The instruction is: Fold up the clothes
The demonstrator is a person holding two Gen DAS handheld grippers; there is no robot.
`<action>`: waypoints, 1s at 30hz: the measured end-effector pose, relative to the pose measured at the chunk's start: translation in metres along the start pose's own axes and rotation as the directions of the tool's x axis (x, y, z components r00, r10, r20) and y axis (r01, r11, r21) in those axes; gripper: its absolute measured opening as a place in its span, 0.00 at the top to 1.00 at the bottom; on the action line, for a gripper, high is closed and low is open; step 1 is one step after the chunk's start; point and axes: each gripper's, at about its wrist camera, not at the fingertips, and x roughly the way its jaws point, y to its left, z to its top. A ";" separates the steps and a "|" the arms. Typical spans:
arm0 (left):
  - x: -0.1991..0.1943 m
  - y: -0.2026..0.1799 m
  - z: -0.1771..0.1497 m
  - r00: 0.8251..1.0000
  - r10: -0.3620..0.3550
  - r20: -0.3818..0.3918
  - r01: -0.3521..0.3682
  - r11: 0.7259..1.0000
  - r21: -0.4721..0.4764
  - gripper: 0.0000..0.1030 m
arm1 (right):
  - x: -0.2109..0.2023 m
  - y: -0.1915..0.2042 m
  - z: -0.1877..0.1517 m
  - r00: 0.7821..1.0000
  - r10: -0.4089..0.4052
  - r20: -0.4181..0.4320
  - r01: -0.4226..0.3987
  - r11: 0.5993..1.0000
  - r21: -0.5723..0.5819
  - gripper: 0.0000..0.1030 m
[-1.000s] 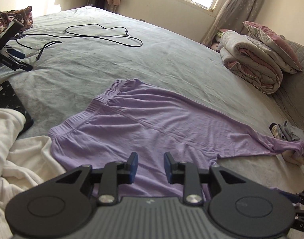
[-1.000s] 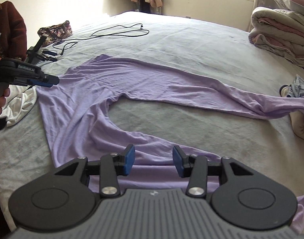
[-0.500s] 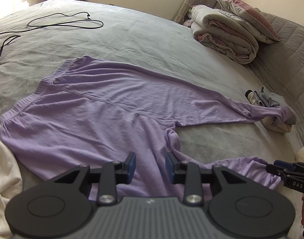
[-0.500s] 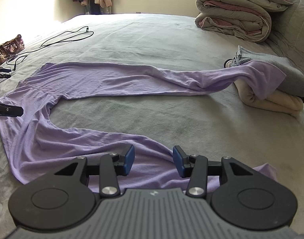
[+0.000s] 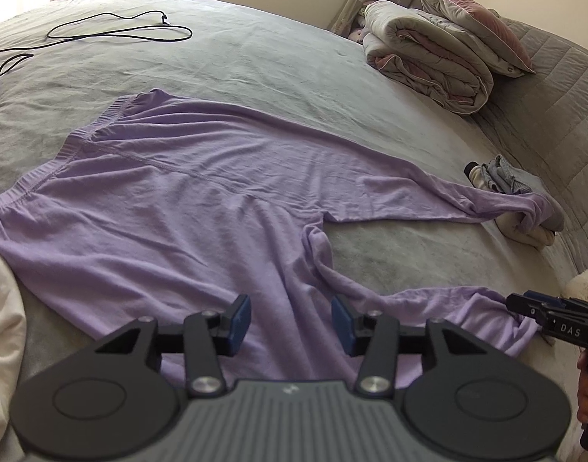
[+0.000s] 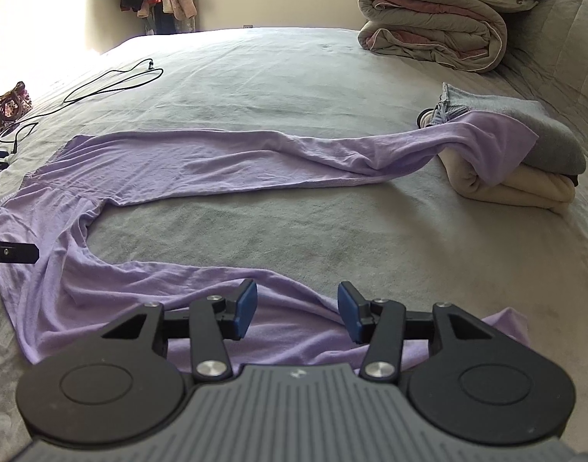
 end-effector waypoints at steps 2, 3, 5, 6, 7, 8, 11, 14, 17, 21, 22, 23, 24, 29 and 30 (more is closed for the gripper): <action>-0.002 -0.004 -0.003 1.000 -0.008 0.003 0.008 1.000 0.007 0.49 | 0.000 0.002 0.002 1.000 0.005 0.004 -0.005 1.000 -0.002 0.48; -0.003 -0.007 -0.005 1.000 -0.011 0.004 0.011 1.000 0.012 0.48 | 0.001 0.003 0.002 1.000 0.005 0.004 -0.005 1.000 0.001 0.48; -0.004 -0.013 -0.008 1.000 -0.009 0.003 0.009 0.999 0.038 0.48 | 0.001 0.004 0.004 1.000 0.014 0.003 -0.014 1.000 0.006 0.48; -0.004 -0.015 -0.010 1.000 -0.002 0.005 0.002 0.999 0.048 0.48 | 0.001 0.004 0.004 1.000 0.019 0.003 -0.019 1.000 0.009 0.48; -0.005 -0.016 -0.013 1.000 0.005 0.008 -0.006 0.998 0.055 0.48 | 0.000 0.004 0.005 1.000 0.021 0.007 -0.021 1.000 0.009 0.48; -0.007 -0.017 -0.016 1.000 0.008 0.009 -0.009 0.998 0.060 0.48 | 0.000 0.003 0.006 1.000 0.020 0.011 -0.020 1.000 0.011 0.48; -0.011 -0.019 -0.022 1.000 0.000 0.009 -0.001 0.998 0.068 0.48 | -0.002 -0.002 0.009 1.000 0.014 0.021 -0.015 0.999 0.034 0.47; -0.013 -0.026 -0.027 1.000 -0.013 0.029 0.010 0.996 0.094 0.48 | -0.012 -0.010 0.009 0.999 0.016 0.041 -0.019 0.998 0.056 0.47; -0.012 -0.034 -0.033 0.999 -0.025 0.030 0.021 0.992 0.126 0.48 | -0.022 -0.019 0.006 0.998 0.009 0.058 -0.013 0.998 0.068 0.43; -0.012 -0.047 -0.040 0.999 -0.045 0.030 0.040 0.987 0.157 0.48 | -0.032 -0.033 -0.001 0.998 -0.013 0.060 0.008 0.996 0.089 0.43; -0.011 -0.050 -0.043 0.998 -0.056 0.027 0.051 0.986 0.161 0.48 | -0.034 -0.037 -0.004 0.998 -0.019 0.059 0.013 0.995 0.095 0.43; -0.011 -0.054 -0.045 0.997 -0.068 0.021 0.063 0.984 0.167 0.48 | -0.037 -0.042 -0.007 0.998 -0.026 0.061 0.020 0.995 0.103 0.43; -0.010 -0.057 -0.047 0.997 -0.080 0.016 0.076 0.982 0.175 0.48 | -0.041 -0.046 -0.009 0.998 -0.033 0.062 0.026 0.994 0.110 0.43; -0.007 -0.075 -0.056 0.992 -0.125 -0.001 0.122 0.970 0.211 0.48 | -0.053 -0.065 -0.023 0.996 -0.057 0.064 0.047 0.988 0.145 0.43; -0.005 -0.079 -0.058 0.991 -0.132 -0.008 0.130 0.967 0.219 0.48 | -0.054 -0.068 -0.026 0.996 -0.063 0.061 0.053 0.987 0.149 0.43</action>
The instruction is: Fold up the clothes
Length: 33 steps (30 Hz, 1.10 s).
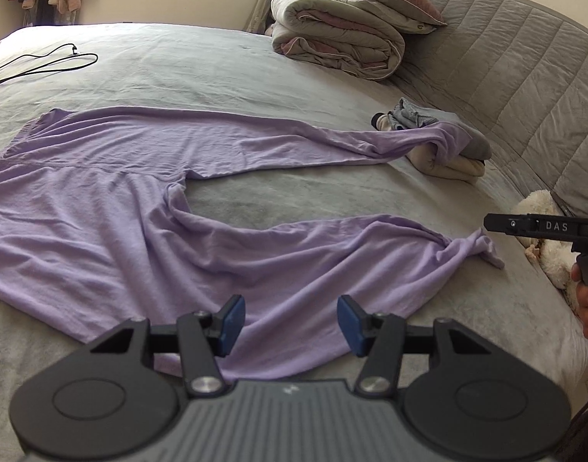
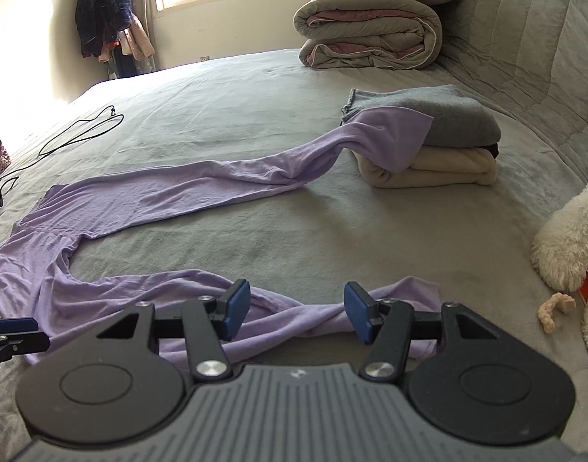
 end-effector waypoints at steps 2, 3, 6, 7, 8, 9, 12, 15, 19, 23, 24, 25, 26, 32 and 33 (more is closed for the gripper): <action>0.004 -0.009 -0.003 1.000 -0.021 -0.007 0.021 1.000 0.018 0.48 | -0.002 -0.006 -0.005 1.000 -0.011 -0.005 0.011 1.000 0.004 0.43; 0.006 -0.014 -0.004 0.999 -0.031 -0.010 0.031 0.999 0.028 0.48 | -0.003 -0.010 -0.007 1.000 -0.016 -0.009 0.016 1.000 0.005 0.43; 0.014 -0.026 -0.010 0.998 -0.062 -0.025 0.063 0.997 0.044 0.48 | -0.005 -0.022 -0.015 0.999 -0.030 -0.021 0.031 0.999 0.011 0.43; 0.016 -0.030 -0.012 0.997 -0.068 -0.029 0.069 0.996 0.051 0.48 | -0.006 -0.026 -0.017 0.999 -0.036 -0.023 0.036 0.999 0.017 0.43; 0.018 -0.034 -0.014 0.997 -0.074 -0.033 0.076 0.995 0.058 0.48 | -0.006 -0.030 -0.019 0.999 -0.041 -0.024 0.041 0.999 0.024 0.43; 0.021 -0.036 -0.015 0.996 -0.077 -0.035 0.079 0.995 0.060 0.48 | -0.007 -0.035 -0.020 0.999 -0.044 -0.025 0.045 0.998 0.034 0.43; 0.026 -0.044 -0.017 0.996 -0.080 -0.041 0.082 0.995 0.062 0.48 | -0.009 -0.050 -0.023 0.998 -0.049 -0.031 0.051 0.996 0.074 0.43; 0.029 -0.050 -0.016 0.995 -0.089 -0.039 0.091 0.994 0.067 0.48 | -0.007 -0.064 -0.024 0.998 -0.047 -0.043 0.052 0.990 0.129 0.43; 0.036 -0.056 -0.012 0.995 -0.096 -0.036 0.099 0.992 0.077 0.48 | -0.006 -0.079 -0.022 0.998 -0.039 -0.041 0.046 0.982 0.181 0.43; 0.046 -0.061 -0.005 0.994 -0.103 -0.036 0.105 0.991 0.081 0.48 | -0.002 -0.089 -0.021 0.999 -0.031 -0.040 0.039 0.977 0.212 0.43; 0.048 -0.063 -0.004 0.994 -0.104 -0.037 0.107 0.991 0.083 0.49 | 0.001 -0.093 -0.021 0.999 -0.032 -0.043 0.041 0.974 0.221 0.43; 0.051 -0.065 -0.003 0.994 -0.107 -0.038 0.110 0.990 0.085 0.50 | 0.003 -0.095 -0.020 0.998 -0.034 -0.047 0.043 0.973 0.228 0.43; 0.054 -0.068 -0.001 0.993 -0.111 -0.040 0.114 0.989 0.091 0.50 | 0.007 -0.099 -0.020 0.998 -0.035 -0.052 0.046 0.969 0.241 0.43; 0.074 -0.092 0.007 0.988 -0.144 -0.050 0.149 0.980 0.135 0.50 | 0.025 -0.118 -0.016 0.998 -0.034 -0.054 0.049 0.952 0.302 0.53; 0.078 -0.097 0.010 0.988 -0.146 -0.047 0.152 0.977 0.147 0.52 | 0.029 -0.120 -0.015 0.998 -0.032 -0.058 0.049 0.950 0.310 0.56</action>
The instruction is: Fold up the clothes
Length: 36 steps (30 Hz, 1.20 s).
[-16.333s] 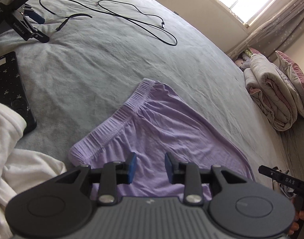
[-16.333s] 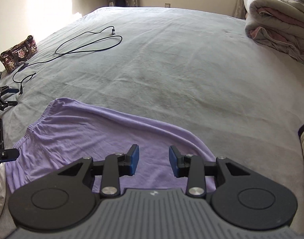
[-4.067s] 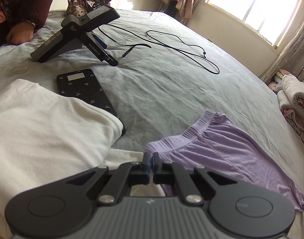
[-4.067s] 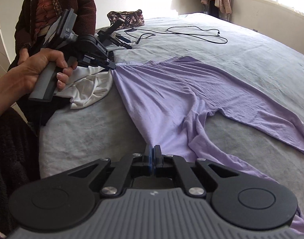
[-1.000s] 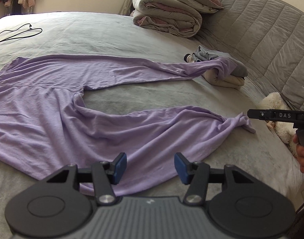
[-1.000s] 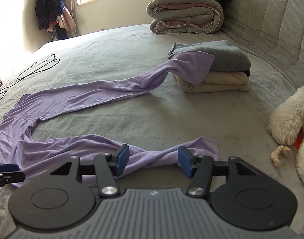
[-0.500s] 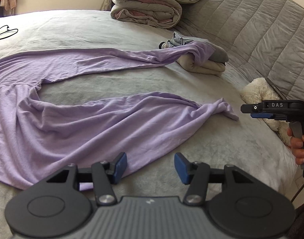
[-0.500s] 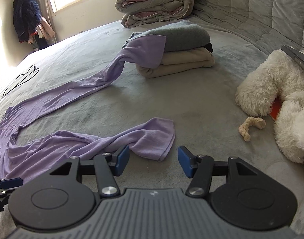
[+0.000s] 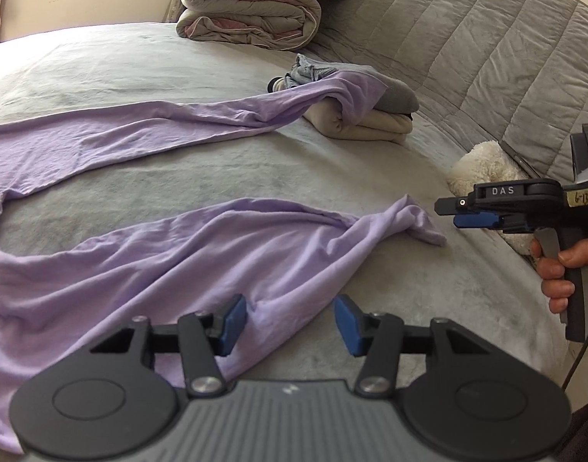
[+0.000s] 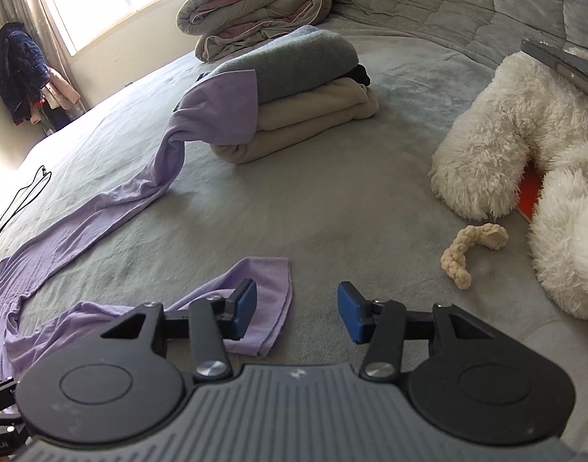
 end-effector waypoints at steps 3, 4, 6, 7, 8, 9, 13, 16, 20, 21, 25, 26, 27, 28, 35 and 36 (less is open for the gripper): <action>0.010 -0.007 0.013 1.000 0.005 0.013 -0.005 0.999 0.034 0.54 | 0.011 -0.004 0.003 1.000 0.004 -0.007 -0.004 1.000 0.017 0.58; 0.013 -0.008 0.019 1.000 0.021 0.020 -0.022 0.999 0.049 0.54 | 0.012 -0.003 0.004 1.000 0.007 -0.006 -0.006 1.000 0.009 0.58; 0.021 -0.009 0.031 0.998 0.050 0.028 -0.052 0.994 0.091 0.55 | 0.015 0.000 0.005 1.000 0.013 -0.006 -0.013 1.000 -0.018 0.58; 0.025 -0.010 0.036 0.998 0.058 0.028 -0.061 0.992 0.111 0.55 | 0.016 0.002 0.006 1.000 0.017 -0.006 -0.017 0.999 -0.038 0.58; 0.028 -0.010 0.040 0.998 0.063 0.027 -0.066 0.989 0.129 0.55 | 0.018 0.004 0.006 1.000 0.021 -0.006 -0.022 0.998 -0.059 0.58; 0.032 -0.011 0.044 0.998 0.064 0.025 -0.067 0.987 0.148 0.55 | 0.019 0.006 0.005 1.000 0.026 -0.006 -0.027 0.996 -0.089 0.58; 0.055 -0.009 0.058 0.999 0.004 -0.032 0.002 0.981 0.195 0.55 | 0.025 0.017 -0.001 0.999 0.035 0.001 -0.034 0.972 -0.234 0.68; 0.068 -0.003 0.064 0.997 -0.037 -0.061 0.047 0.984 0.171 0.57 | 0.026 0.019 -0.004 0.998 0.065 0.011 -0.059 0.954 -0.294 0.98; 0.073 -0.006 0.068 0.996 -0.041 -0.078 0.055 0.983 0.174 0.77 | 0.015 0.010 -0.003 0.992 0.117 0.054 -0.098 0.958 -0.271 0.98; 0.074 -0.007 0.069 0.996 -0.034 -0.083 0.048 0.983 0.175 0.85 | 0.011 0.008 -0.002 0.989 0.131 0.068 -0.108 0.957 -0.270 0.98; 0.076 -0.007 0.073 0.996 -0.006 -0.089 0.019 0.990 0.142 0.99 | -0.018 0.000 -0.005 0.966 0.222 0.135 -0.175 0.940 -0.293 0.98; 0.077 -0.006 0.074 0.996 0.002 -0.088 0.009 0.992 0.127 0.99 | -0.024 -0.001 -0.006 0.960 0.240 0.145 -0.186 0.932 -0.311 0.98; 0.077 -0.005 0.075 0.996 0.011 -0.086 -0.002 0.994 0.111 1.00 | -0.031 -0.001 -0.009 0.954 0.260 0.152 -0.199 0.923 -0.331 0.98; 0.077 -0.005 0.076 0.996 0.019 -0.085 -0.010 0.995 0.100 1.00 | -0.037 -0.002 -0.013 0.947 0.281 0.154 -0.213 0.912 -0.351 0.98; 0.079 -0.007 0.076 0.994 0.060 -0.088 -0.051 0.994 0.099 1.00 | -0.065 -0.005 -0.045 0.931 0.358 0.078 -0.275 0.823 -0.498 0.98; 0.079 -0.009 0.076 0.994 0.065 -0.089 -0.055 0.993 0.109 1.00 | -0.065 -0.005 -0.050 0.932 0.358 0.053 -0.282 0.809 -0.515 0.98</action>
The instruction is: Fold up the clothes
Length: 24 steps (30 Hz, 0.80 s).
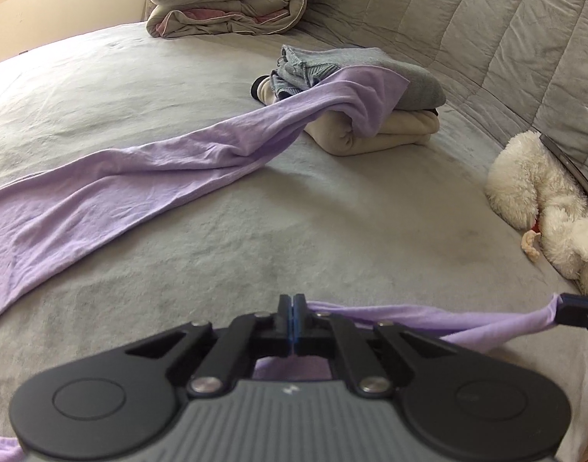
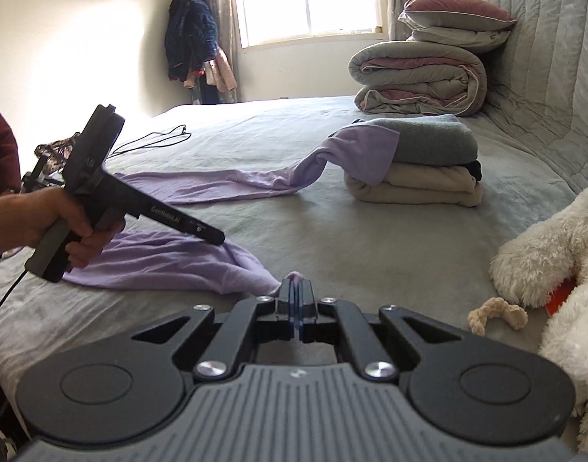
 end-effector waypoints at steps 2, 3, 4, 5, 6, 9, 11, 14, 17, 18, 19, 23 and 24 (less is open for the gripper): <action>0.000 -0.002 0.000 1.000 0.004 -0.005 -0.004 1.000 0.011 1.00 | 0.003 0.005 -0.007 0.999 0.011 -0.050 -0.013 0.999 -0.041 0.98; 0.000 -0.003 0.001 1.000 0.004 -0.008 -0.004 1.000 0.015 0.99 | 0.006 0.007 -0.010 0.997 0.012 -0.082 -0.017 0.998 -0.061 0.98; -0.001 -0.004 0.001 1.000 0.002 -0.012 -0.002 1.000 0.020 0.99 | 0.008 0.007 -0.013 0.993 0.028 -0.112 -0.035 0.997 -0.063 0.98; -0.001 -0.005 0.001 1.000 -0.002 -0.016 0.002 1.000 0.025 0.99 | 0.009 0.008 -0.015 0.989 0.048 -0.141 -0.057 0.997 -0.061 0.97; -0.002 -0.005 0.001 1.000 -0.005 -0.019 0.006 1.000 0.030 0.98 | 0.011 0.008 -0.018 0.983 0.067 -0.171 -0.078 0.995 -0.058 0.96; -0.007 -0.008 0.002 0.999 -0.034 -0.023 0.035 0.998 0.053 0.90 | 0.010 0.009 -0.020 0.966 0.136 -0.220 -0.148 0.988 -0.039 0.88; -0.011 -0.010 0.002 0.998 -0.064 -0.018 0.065 0.995 0.070 0.81 | 0.007 0.008 -0.019 0.962 0.164 -0.220 -0.172 0.985 -0.019 0.87; -0.017 -0.017 0.002 0.994 -0.112 -0.010 0.113 0.988 0.109 0.70 | 0.000 -0.002 -0.014 0.971 0.172 -0.166 -0.165 0.985 0.054 0.86; -0.019 -0.025 0.001 0.991 -0.131 -0.009 0.131 0.979 0.155 0.66 | 0.004 -0.018 -0.007 0.985 0.128 -0.117 -0.106 0.978 0.179 0.70; -0.019 -0.026 0.000 0.992 -0.125 -0.010 0.125 0.978 0.166 0.65 | 0.007 -0.022 -0.005 0.988 0.110 -0.105 -0.085 0.973 0.216 0.67; -0.019 -0.026 0.000 0.993 -0.117 -0.010 0.117 0.978 0.173 0.65 | 0.012 -0.025 -0.004 0.990 0.098 -0.101 -0.072 0.968 0.239 0.67; -0.021 -0.014 -0.002 0.997 -0.073 -0.003 0.072 0.983 0.172 0.65 | 0.035 -0.022 0.001 0.990 0.053 -0.132 -0.019 0.970 0.244 0.67; -0.022 -0.009 -0.002 0.998 -0.069 -0.002 0.069 0.984 0.163 0.65 | 0.038 -0.019 0.000 0.988 0.054 -0.144 -0.019 0.972 0.233 0.67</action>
